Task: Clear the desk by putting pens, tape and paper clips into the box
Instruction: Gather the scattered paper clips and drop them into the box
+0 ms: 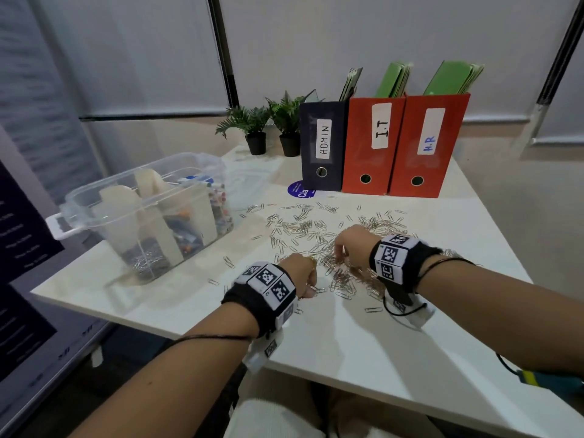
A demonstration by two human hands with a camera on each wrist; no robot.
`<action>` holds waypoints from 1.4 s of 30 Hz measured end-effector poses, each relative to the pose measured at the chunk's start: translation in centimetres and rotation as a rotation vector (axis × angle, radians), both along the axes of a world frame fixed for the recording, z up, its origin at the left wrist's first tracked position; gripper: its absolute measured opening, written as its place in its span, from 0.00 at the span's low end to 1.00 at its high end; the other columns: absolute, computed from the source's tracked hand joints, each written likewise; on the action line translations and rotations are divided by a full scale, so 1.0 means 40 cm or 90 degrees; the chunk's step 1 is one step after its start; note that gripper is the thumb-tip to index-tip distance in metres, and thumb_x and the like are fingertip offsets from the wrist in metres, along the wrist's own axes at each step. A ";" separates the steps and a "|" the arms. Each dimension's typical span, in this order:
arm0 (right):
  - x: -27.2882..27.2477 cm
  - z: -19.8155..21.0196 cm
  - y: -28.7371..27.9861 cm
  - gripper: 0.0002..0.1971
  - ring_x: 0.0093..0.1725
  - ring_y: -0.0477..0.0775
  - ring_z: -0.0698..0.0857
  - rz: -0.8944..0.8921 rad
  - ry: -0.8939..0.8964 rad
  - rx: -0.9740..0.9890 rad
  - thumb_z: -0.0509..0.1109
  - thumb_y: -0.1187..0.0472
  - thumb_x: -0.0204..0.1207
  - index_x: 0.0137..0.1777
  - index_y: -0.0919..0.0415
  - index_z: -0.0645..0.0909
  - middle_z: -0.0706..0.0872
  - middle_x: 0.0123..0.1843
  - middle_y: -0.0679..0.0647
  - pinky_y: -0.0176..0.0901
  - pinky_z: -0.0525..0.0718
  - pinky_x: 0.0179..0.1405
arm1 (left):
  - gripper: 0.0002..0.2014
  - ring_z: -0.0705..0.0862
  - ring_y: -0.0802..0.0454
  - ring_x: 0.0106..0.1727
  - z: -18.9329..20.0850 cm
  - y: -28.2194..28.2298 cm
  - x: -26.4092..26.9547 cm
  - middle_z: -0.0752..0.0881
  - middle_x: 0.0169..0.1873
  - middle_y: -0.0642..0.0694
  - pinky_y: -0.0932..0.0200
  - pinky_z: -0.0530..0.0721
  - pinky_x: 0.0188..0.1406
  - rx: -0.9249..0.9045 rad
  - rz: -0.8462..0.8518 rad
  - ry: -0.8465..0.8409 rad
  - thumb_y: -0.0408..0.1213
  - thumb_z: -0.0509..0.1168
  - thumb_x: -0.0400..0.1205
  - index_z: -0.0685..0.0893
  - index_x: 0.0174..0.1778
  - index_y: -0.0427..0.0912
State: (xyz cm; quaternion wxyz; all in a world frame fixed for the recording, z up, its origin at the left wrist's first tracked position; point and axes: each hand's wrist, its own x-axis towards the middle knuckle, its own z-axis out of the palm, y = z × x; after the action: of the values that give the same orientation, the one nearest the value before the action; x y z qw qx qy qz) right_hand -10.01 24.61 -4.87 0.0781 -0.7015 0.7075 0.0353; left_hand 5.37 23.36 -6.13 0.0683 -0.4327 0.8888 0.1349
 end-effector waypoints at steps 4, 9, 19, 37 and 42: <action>-0.001 0.000 -0.018 0.12 0.58 0.56 0.86 0.000 0.008 -0.004 0.67 0.73 0.75 0.55 0.65 0.87 0.88 0.58 0.59 0.36 0.81 0.53 | 0.15 0.79 0.47 0.65 0.003 -0.015 -0.003 0.83 0.63 0.43 0.60 0.76 0.62 -0.039 -0.018 -0.039 0.24 0.58 0.82 0.83 0.61 0.36; -0.016 0.018 -0.034 0.14 0.59 0.55 0.86 -0.030 -0.033 -0.032 0.67 0.73 0.75 0.58 0.65 0.87 0.88 0.59 0.59 0.43 0.83 0.62 | 0.08 0.77 0.46 0.47 0.007 -0.026 -0.010 0.79 0.38 0.44 0.64 0.77 0.41 -0.020 -0.025 -0.109 0.26 0.60 0.80 0.80 0.44 0.44; 0.015 0.080 -0.080 0.13 0.54 0.54 0.88 -0.020 -0.153 -0.118 0.67 0.74 0.74 0.52 0.63 0.89 0.90 0.54 0.58 0.39 0.85 0.55 | 0.13 0.82 0.48 0.62 0.082 -0.069 0.031 0.86 0.57 0.43 0.63 0.77 0.58 -0.066 0.037 0.007 0.26 0.61 0.80 0.86 0.57 0.34; 0.627 0.371 -0.346 0.11 0.53 0.55 0.89 0.261 -0.319 -0.231 0.73 0.65 0.72 0.53 0.63 0.89 0.91 0.51 0.60 0.44 0.84 0.60 | 0.11 0.83 0.38 0.59 0.298 -0.228 0.618 0.87 0.54 0.36 0.56 0.76 0.57 -0.350 0.545 0.203 0.26 0.64 0.78 0.89 0.53 0.34; 0.743 0.336 -0.401 0.12 0.39 0.53 0.89 0.272 -0.270 -0.154 0.77 0.62 0.70 0.54 0.62 0.89 0.91 0.46 0.57 0.40 0.86 0.55 | 0.09 0.84 0.37 0.56 0.304 -0.269 0.641 0.86 0.50 0.33 0.52 0.80 0.54 -0.245 0.511 0.179 0.27 0.60 0.80 0.85 0.40 0.33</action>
State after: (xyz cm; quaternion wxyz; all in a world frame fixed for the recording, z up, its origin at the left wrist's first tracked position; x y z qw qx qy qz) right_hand 19.69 8.58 8.57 0.1302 -0.8300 0.5114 -0.1804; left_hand 31.01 12.58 6.02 -0.1918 -0.7248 0.6605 0.0410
